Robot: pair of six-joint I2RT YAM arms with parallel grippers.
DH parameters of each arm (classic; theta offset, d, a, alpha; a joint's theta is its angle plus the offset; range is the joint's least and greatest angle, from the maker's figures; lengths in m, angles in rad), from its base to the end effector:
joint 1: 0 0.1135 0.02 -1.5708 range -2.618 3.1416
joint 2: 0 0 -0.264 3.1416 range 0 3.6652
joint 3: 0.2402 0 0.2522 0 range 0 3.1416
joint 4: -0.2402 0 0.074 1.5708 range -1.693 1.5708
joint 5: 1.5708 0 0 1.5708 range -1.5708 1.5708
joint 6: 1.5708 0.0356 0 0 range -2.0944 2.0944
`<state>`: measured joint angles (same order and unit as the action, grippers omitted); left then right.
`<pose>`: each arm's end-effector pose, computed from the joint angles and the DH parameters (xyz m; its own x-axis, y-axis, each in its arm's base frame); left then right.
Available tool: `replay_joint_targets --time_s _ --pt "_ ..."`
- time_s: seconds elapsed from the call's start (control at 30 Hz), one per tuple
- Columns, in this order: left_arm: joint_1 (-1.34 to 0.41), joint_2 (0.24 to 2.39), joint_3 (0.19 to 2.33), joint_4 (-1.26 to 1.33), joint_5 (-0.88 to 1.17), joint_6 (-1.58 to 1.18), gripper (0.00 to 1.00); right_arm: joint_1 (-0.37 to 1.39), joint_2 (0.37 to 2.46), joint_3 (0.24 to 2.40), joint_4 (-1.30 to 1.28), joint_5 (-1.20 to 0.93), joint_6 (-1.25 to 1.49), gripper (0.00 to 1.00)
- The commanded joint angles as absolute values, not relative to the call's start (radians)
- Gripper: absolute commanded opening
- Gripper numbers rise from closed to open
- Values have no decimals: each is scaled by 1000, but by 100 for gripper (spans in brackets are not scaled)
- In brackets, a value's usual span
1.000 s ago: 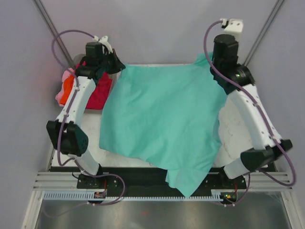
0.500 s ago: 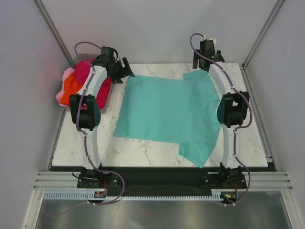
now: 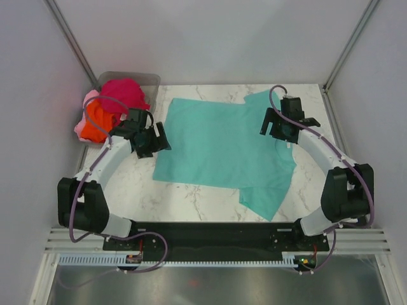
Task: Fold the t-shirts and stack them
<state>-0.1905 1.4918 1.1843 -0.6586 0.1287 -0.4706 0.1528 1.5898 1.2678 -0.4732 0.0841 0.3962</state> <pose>0.3064 -0.0637 0.2698 -0.8376 -0.2964 -0.4588 -0.1350 0.9263 -0.3519 0.3494 0.0508 0.2787 -0.6871 0.2833 -0.6691 0.1861 0.9588 0.2149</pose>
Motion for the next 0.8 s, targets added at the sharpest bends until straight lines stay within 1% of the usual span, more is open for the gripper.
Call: replay_joint_targets --time_s 0.0,0.03,0.1,0.17,0.23,0.3,0.4,0.53,0.77 --pt "-179 1329 994 -632 14 -543 87 173 1432 1077 -456 -25 491 95" --pt "-179 1266 959 -629 12 -554 86 210 1336 993 -453 -12 494 96" --pt "-179 1206 856 -620 3 -601 85 248 1213 930 -471 18 525 96" --pt "-179 1123 755 -589 -63 -655 81 316 1145 856 -491 52 546 96" --pt "-179 1073 686 -549 -67 -716 77 385 1073 804 -532 94 578 96" --pt "-179 1028 608 -493 -78 -759 75 417 1028 779 -590 109 624 93" --pt "-178 1028 560 -453 -98 -787 71 477 953 718 -641 123 672 91" --pt "-178 1048 509 -379 -104 -804 66 500 850 674 -658 118 686 91" --pt "-178 1152 456 -227 -91 -811 60 502 813 686 -713 127 661 90"
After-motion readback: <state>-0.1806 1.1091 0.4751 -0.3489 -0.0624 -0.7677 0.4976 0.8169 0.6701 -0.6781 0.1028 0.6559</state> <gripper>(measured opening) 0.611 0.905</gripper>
